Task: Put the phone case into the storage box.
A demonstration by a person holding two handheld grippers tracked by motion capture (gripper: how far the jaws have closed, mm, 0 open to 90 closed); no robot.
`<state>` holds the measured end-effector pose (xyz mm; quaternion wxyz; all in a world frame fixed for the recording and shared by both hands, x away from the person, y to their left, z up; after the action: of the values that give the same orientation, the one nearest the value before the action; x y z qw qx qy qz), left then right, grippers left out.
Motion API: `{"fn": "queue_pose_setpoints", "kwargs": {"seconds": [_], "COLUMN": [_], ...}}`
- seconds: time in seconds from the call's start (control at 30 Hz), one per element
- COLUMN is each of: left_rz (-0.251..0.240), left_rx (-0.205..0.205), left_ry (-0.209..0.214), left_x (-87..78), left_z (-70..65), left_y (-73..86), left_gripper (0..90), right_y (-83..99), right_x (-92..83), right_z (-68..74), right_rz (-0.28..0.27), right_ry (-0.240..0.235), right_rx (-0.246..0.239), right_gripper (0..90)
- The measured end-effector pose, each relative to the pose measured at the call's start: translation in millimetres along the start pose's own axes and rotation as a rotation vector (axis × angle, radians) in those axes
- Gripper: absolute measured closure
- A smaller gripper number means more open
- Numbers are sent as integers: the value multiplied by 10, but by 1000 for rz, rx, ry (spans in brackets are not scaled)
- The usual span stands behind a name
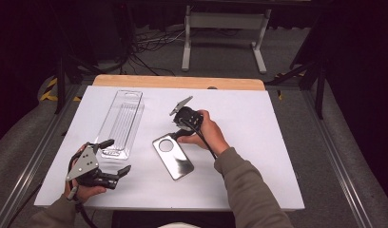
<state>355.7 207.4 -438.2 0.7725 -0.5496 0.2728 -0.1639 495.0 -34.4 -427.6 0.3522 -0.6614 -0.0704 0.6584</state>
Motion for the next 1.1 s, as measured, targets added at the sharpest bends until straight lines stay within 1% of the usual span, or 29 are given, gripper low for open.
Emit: {"fn": "queue_pose_setpoints", "kwargs": {"seconds": [0.1, 0.2, 0.27, 0.33, 0.4, 0.43, 0.47, 0.5, 0.53, 0.57, 0.6, 0.67, 0.7, 0.73, 0.8, 0.83, 0.87, 0.93, 1.0, 1.1], "left_rz": [10, 11, 18, 25, 28, 26, 26, 26, 28, 30, 33, 36, 36, 37, 38, 37, 38, 38, 39, 40], "left_rx": [0, 0, 4, -2, 1, -10, -13, -13, -16, -12, -9, -14, -7, -9, -9, -3, -3, -5, -3, -8], "left_ry": [6, 7, 10, 14, 16, 15, 14, 14, 15, 15, 17, 21, 21, 25, 25, 24, 25, 27, 27, 26], "left_x": [3, -1, 0, -3, -17, -26, -31, -31, -34, -31, -28, -28, -29, -30, -30, -29, -29, -28, -26, -17], "left_z": [-12, -16, -12, -16, -19, -25, -26, -26, -27, -23, -21, -24, -19, -21, -21, -17, -18, -21, -22, -23], "left_y": [10, 11, 23, 39, 45, 44, 44, 44, 47, 51, 54, 60, 60, 62, 63, 62, 63, 64, 66, 70], "left_gripper": [27, 28, 28, 28, 28, 29, 30, 31, 31, 31, 31, 31, 31, 33, 34, 34, 35, 35, 35, 36], "right_y": [-10, -8, -11, -16, -30, -37, -44, -44, -43, -38, -36, -38, -43, -48, -53, -61, -65, -64, -62, -65], "right_x": [120, 215, 262, 301, 339, 357, 388, 388, 407, 453, 469, 491, 493, 506, 509, 517, 516, 519, 528, 540], "right_z": [-32, -64, -84, -100, -121, -130, -135, -135, -134, -146, -157, -176, -182, -186, -191, -201, -206, -222, -213, -194], "right_rz": [66, 116, 131, 155, 161, 173, 181, 181, 188, 214, 225, 223, 229, 234, 235, 228, 236, 239, 240, 255], "right_ry": [-9, -20, -31, -38, -44, -43, -43, -43, -52, -47, -47, -49, -49, -57, -55, -55, -58, -50, -53, -52], "right_rx": [8, 26, 38, 47, 57, 56, 66, 66, 71, 70, 69, 68, 71, 70, 72, 73, 78, 76, 81, 74], "right_gripper": [352, 401, 430, 450, 475, 479, 496, 496, 509, 530, 554, 582, 601, 626, 639, 668, 681, 704, 740, 805]}}
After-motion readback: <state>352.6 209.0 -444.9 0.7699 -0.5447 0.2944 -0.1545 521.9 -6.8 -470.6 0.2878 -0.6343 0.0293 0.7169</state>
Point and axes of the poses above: each handheld gripper's, and its own axes: x roughly forward along the jaws, y roughly out of its underside, z roughly to its left, the point moved 5 cm from there along x, roughly forward along the jaws, and after that the axes turned 15 degrees about -y, right-handed, at the moved point
